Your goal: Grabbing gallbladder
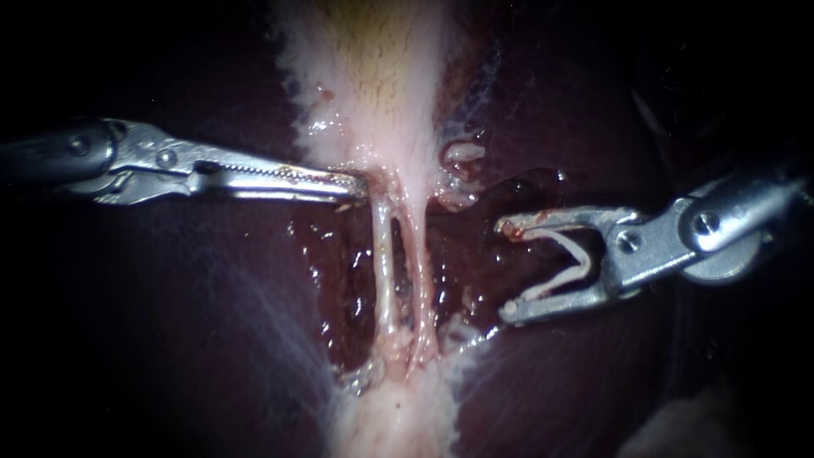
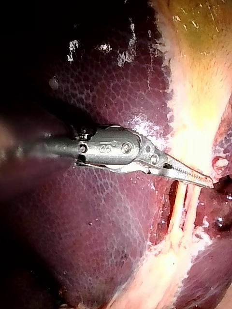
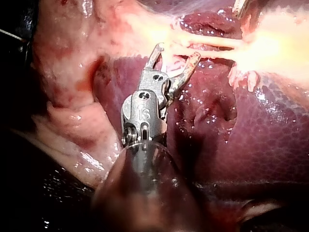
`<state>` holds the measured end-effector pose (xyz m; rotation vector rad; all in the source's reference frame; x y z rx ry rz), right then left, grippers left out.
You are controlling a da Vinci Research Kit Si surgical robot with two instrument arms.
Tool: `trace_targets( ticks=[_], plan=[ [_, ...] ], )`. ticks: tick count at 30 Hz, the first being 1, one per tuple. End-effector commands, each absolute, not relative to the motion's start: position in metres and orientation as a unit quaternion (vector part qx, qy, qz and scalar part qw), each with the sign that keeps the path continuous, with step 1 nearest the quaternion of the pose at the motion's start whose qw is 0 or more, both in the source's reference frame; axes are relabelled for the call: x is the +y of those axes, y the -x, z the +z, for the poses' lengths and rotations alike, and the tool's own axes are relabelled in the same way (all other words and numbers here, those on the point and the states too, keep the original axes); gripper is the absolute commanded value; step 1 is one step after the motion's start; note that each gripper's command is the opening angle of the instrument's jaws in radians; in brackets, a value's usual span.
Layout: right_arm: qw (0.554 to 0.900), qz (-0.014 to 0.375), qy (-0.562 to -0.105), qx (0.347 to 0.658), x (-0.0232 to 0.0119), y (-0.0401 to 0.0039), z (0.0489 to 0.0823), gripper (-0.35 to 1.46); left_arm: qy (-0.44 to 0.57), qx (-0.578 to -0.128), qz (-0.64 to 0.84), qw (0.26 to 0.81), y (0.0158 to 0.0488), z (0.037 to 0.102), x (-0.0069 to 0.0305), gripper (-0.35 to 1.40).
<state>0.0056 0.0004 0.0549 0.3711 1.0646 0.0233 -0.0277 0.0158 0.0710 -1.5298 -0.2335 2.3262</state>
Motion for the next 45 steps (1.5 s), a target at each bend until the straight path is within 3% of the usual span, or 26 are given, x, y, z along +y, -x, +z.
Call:
trace_targets(
  ticks=[1,11,18,24,32,45],
  plan=[
    [0.845,0.011,-0.176,0.505,0.0004,-0.0056,0.0548,0.49,0.539,-0.082,0.82,0.173,0.0277,0.0709,0.0158,-0.27],
    [0.845,0.011,-0.176,0.505,0.0004,-0.0056,0.0548,0.49,0.539,-0.083,0.82,0.173,0.0276,0.0708,0.0157,-0.08],
    [0.845,0.011,-0.176,0.505,0.0004,-0.0056,0.0548,0.49,0.538,-0.085,0.82,0.176,0.0277,0.0704,0.0155,0.62],
    [0.845,0.011,-0.176,0.505,0.0004,-0.0056,0.0548,0.49,0.547,-0.081,0.813,0.181,0.0279,0.07,0.0153,0.91],
    [0.845,0.011,-0.176,0.505,0.0004,-0.0056,0.0548,0.49,0.551,-0.078,0.81,0.183,0.0281,0.0701,0.0155,0.98],
    [0.845,0.011,-0.176,0.505,0.0004,-0.0056,0.0548,0.49,0.548,-0.076,0.814,0.179,0.0279,0.0741,0.0165,0.74]
  ],
)
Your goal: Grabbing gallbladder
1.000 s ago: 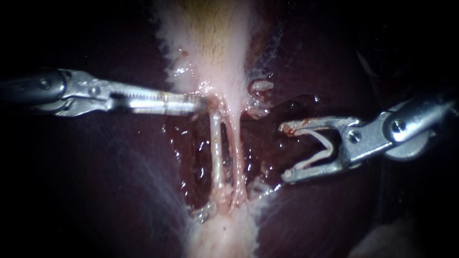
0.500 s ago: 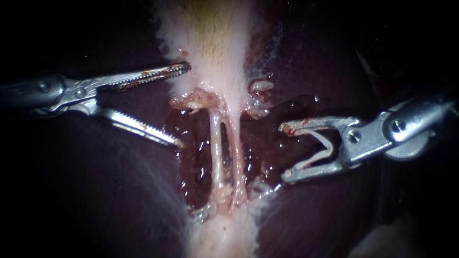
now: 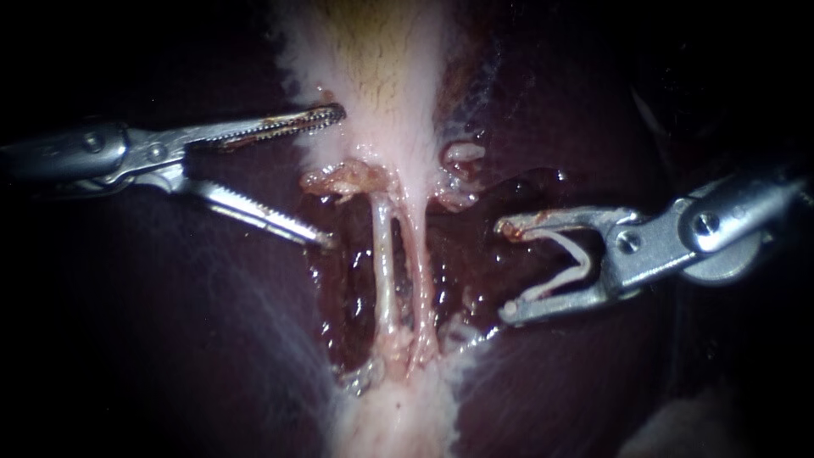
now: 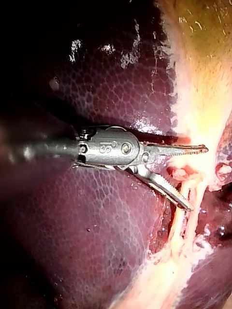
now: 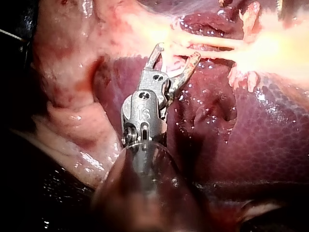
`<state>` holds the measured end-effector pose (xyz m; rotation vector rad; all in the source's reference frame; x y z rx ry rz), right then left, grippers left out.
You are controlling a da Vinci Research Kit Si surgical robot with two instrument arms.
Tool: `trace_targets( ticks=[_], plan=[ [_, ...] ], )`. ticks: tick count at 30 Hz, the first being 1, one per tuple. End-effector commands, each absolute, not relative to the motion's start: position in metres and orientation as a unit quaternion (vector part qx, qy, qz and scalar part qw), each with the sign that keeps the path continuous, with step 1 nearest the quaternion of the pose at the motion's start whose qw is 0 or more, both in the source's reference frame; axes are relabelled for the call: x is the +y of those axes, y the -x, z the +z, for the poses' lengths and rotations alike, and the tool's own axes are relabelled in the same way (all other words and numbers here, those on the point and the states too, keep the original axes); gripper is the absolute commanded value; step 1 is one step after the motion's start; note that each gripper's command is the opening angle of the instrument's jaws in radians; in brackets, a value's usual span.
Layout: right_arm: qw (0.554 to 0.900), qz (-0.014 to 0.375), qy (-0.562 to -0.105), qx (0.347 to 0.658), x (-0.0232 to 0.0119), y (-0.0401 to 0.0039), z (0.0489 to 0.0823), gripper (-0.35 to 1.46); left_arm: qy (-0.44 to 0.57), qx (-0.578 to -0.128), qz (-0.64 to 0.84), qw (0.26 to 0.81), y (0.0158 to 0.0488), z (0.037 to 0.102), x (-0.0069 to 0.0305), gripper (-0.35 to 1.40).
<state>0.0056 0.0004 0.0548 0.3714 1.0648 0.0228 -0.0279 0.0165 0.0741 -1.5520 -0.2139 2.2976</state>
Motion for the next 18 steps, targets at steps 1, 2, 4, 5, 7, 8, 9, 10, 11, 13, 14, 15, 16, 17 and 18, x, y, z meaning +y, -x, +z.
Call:
trace_targets(
  ticks=[1,2,4,5,7,8,9,10,11,13,14,15,16,17,18],
  plan=[
    [0.845,0.011,-0.176,0.505,0.0004,-0.0056,0.0548,0.49,0.546,-0.076,0.815,0.178,0.028,0.0745,0.0164,0.71],
    [0.845,0.011,-0.176,0.505,0.0004,-0.0056,0.0548,0.49,0.544,-0.078,0.816,0.179,0.0281,0.0748,0.0164,0.67],
    [0.845,0.011,-0.176,0.505,0.0004,-0.0056,0.0548,0.49,0.539,-0.075,0.82,0.177,0.0282,0.0753,0.0162,0.62],
    [0.845,0.011,-0.176,0.505,0.0004,-0.0056,0.0548,0.49,0.537,-0.075,0.821,0.176,0.0283,0.0756,0.0162,0.61],
    [0.845,0.011,-0.176,0.505,0.0004,-0.0056,0.0548,0.49,0.533,-0.076,0.825,0.174,0.0284,0.076,0.016,0.57],
    [0.845,0.011,-0.176,0.505,0.0004,-0.0057,0.0548,0.49,0.532,-0.076,0.826,0.174,0.0284,0.0762,0.0159,0.57],
    [0.845,0.011,-0.176,0.505,0.0004,-0.0057,0.0548,0.49,0.53,-0.076,0.826,0.173,0.0284,0.0764,0.0159,0.56],
    [0.845,0.011,-0.176,0.505,0.0004,-0.0056,0.0548,0.49,0.529,-0.076,0.827,0.173,0.0284,0.0765,0.0159,0.52],
    [0.845,0.011,-0.176,0.505,0.0004,-0.0057,0.0548,0.49,0.528,-0.077,0.828,0.172,0.0284,0.0766,0.0159,0.52],
    [0.845,0.011,-0.176,0.505,0.0003,-0.0056,0.0548,0.49,0.527,-0.076,0.829,0.169,0.0283,0.0768,0.0159,0.51],
    [0.845,0.011,-0.176,0.505,0.0003,-0.0057,0.0548,0.49,0.527,-0.076,0.829,0.169,0.0283,0.0768,0.016,0.49],
    [0.845,0.011,-0.176,0.505,0.0003,-0.0057,0.0548,0.49,0.526,-0.074,0.831,0.167,0.0283,0.0769,0.016,0.49],
    [0.845,0.011,-0.176,0.505,0.0003,-0.0057,0.0548,0.49,0.526,-0.074,0.831,0.167,0.0283,0.0769,0.016,0.49],
    [0.845,0.011,-0.176,0.505,0.0003,-0.0057,0.0548,0.49,0.524,-0.073,0.832,0.167,0.0282,0.077,0.0161,0.49],
    [0.845,0.011,-0.176,0.505,0.0003,-0.0057,0.0548,0.49,0.524,-0.073,0.832,0.167,0.0282,0.077,0.0161,0.47]
  ],
)
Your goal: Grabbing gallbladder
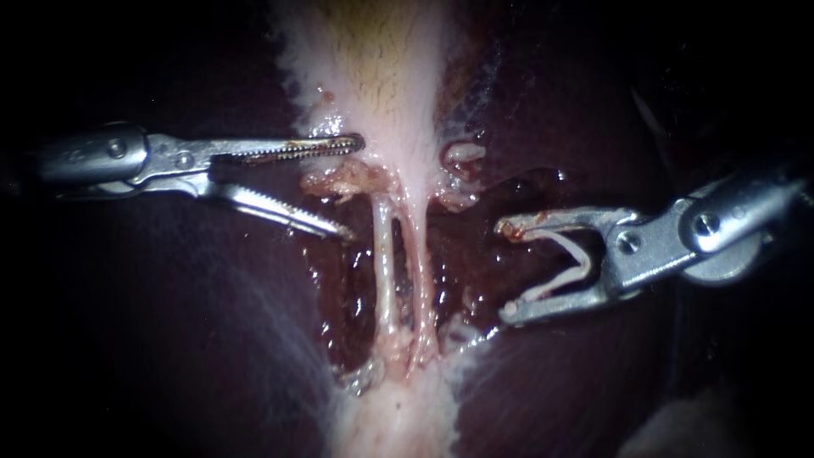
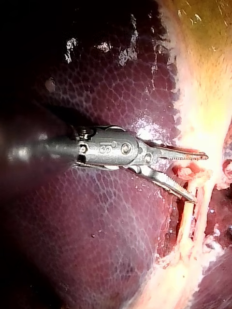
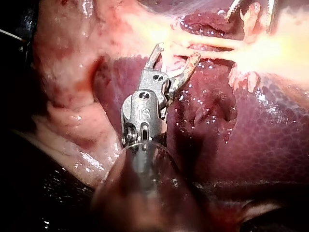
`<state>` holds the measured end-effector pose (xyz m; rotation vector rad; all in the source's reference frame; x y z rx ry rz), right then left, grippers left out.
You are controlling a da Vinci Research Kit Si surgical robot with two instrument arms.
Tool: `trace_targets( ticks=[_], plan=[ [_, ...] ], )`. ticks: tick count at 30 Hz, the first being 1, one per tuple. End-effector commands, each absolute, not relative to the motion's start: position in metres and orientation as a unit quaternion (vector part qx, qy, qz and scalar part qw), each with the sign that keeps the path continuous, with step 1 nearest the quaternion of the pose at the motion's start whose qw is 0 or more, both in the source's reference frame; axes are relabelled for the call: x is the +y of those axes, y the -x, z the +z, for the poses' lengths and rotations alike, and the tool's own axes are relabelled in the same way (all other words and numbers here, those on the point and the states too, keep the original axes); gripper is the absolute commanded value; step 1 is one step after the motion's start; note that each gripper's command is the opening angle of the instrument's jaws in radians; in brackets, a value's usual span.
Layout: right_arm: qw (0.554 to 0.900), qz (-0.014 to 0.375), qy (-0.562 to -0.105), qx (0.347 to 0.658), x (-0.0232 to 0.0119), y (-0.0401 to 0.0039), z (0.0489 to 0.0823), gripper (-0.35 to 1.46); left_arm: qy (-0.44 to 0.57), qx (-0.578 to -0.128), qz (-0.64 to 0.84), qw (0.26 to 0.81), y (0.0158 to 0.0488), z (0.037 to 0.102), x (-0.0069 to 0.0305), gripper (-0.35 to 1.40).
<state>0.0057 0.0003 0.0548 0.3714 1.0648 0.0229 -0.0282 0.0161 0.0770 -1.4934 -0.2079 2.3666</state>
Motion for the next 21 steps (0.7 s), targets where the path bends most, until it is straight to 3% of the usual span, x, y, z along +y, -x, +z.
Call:
trace_targets(
  ticks=[1,21],
  plan=[
    [0.845,0.011,-0.176,0.505,0.0003,-0.0057,0.0548,0.49,0.524,-0.073,0.832,0.167,0.0282,0.077,0.0161,0.47],
    [0.845,0.011,-0.176,0.505,0.0003,-0.0057,0.0547,0.49,0.513,-0.072,0.842,0.153,0.0271,0.0778,0.0165,0.46]
  ],
)
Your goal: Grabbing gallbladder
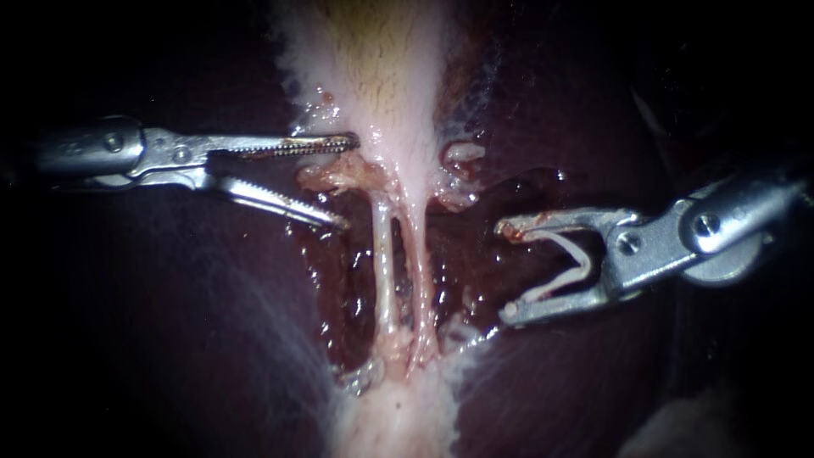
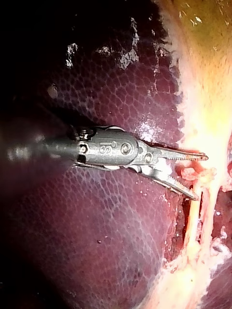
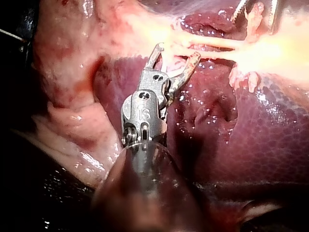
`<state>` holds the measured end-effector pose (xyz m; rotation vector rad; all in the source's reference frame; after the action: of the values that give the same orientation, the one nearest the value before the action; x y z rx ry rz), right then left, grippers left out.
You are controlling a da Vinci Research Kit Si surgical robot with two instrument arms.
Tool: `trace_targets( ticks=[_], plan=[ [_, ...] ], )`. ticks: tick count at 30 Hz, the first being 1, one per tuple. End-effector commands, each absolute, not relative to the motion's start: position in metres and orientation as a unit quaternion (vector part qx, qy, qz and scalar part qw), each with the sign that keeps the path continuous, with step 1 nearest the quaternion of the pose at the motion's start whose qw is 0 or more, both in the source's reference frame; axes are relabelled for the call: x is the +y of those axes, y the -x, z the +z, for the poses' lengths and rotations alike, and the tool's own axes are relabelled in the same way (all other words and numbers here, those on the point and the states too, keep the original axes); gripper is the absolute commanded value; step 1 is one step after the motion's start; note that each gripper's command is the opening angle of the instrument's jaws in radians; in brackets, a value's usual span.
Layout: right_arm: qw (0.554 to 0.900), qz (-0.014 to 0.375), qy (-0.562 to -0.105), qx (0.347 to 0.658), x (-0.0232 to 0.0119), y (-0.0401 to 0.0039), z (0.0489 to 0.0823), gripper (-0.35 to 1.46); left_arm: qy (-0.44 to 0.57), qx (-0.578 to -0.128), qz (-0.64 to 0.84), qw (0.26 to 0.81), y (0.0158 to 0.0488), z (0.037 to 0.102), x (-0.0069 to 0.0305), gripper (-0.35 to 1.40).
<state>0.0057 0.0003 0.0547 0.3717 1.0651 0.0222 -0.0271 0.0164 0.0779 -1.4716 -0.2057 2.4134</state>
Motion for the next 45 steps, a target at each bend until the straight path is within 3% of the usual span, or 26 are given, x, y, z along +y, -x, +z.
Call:
trace_targets(
  ticks=[1,8,22,24,45],
  plan=[
    [0.845,0.011,-0.176,0.505,0.0003,-0.0057,0.0547,0.49,0.511,-0.073,0.842,0.153,0.027,0.0778,0.0165,0.46],
    [0.845,0.011,-0.176,0.505,0.0003,-0.0057,0.0547,0.49,0.507,-0.076,0.845,0.151,0.0267,0.0777,0.0165,0.36],
    [0.845,0.011,-0.176,0.505,0.0003,-0.0057,0.0548,0.49,0.508,-0.077,0.845,0.149,0.0263,0.0768,0.0168,-0.16],
    [0.845,0.011,-0.176,0.505,0.0003,-0.0057,0.0548,0.49,0.508,-0.08,0.844,0.154,0.0262,0.0766,0.0168,-0.33],
    [0.845,0.011,-0.176,0.505,0.0003,-0.0056,0.0547,0.49,0.494,-0.118,0.841,0.186,0.0243,0.0715,0.0181,-0.35]
  ],
)
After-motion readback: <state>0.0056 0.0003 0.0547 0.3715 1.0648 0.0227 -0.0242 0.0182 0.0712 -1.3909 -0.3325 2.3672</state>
